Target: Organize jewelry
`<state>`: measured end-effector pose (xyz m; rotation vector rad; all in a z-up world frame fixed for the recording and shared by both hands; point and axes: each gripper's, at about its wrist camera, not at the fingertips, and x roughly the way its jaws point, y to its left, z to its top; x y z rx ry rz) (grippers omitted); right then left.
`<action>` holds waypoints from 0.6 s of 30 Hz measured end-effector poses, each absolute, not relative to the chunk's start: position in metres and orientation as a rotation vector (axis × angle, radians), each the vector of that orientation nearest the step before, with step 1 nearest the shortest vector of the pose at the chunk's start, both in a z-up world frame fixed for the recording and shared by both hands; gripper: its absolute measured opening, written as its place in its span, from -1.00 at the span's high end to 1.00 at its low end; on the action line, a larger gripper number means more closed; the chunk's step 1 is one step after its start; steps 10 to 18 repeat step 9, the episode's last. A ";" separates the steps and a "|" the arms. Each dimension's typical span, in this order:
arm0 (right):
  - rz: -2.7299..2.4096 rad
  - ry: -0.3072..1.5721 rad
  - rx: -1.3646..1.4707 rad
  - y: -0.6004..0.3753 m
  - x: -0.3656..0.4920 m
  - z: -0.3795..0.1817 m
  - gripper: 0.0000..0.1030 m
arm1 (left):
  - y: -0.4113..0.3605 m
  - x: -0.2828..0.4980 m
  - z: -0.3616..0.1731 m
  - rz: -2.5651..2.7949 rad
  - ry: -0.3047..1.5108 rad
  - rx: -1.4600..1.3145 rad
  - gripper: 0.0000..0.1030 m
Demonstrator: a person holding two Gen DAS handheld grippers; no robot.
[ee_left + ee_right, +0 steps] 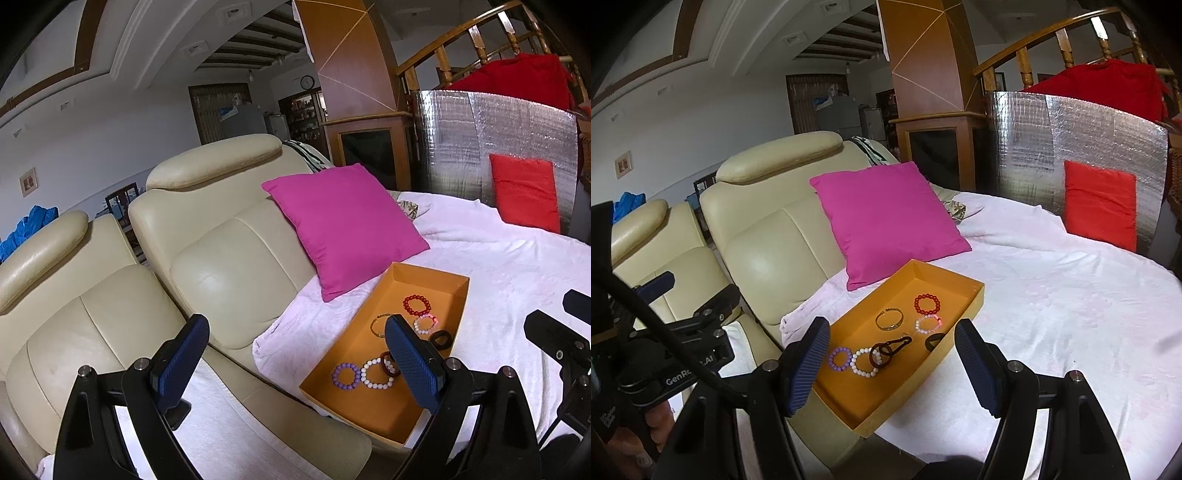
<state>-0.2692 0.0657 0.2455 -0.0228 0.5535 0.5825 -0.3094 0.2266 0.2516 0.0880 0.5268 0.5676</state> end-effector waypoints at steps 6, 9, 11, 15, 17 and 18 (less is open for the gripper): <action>0.576 0.548 0.027 0.047 -0.251 0.239 -0.43 | 0.205 -0.286 0.246 0.533 0.545 0.127 -0.86; 0.514 0.535 0.072 0.011 -0.237 0.235 -0.43 | 0.170 -0.261 0.238 0.395 0.559 0.168 -0.86; 0.514 0.535 0.072 0.011 -0.237 0.235 -0.43 | 0.170 -0.261 0.238 0.395 0.559 0.168 -0.86; 0.514 0.535 0.072 0.011 -0.237 0.235 -0.43 | 0.170 -0.261 0.238 0.395 0.559 0.168 -0.86; 0.514 0.535 0.072 0.011 -0.237 0.235 -0.43 | 0.170 -0.261 0.238 0.395 0.559 0.168 -0.86; 0.514 0.535 0.072 0.011 -0.237 0.235 -0.43 | 0.170 -0.261 0.238 0.395 0.559 0.168 -0.86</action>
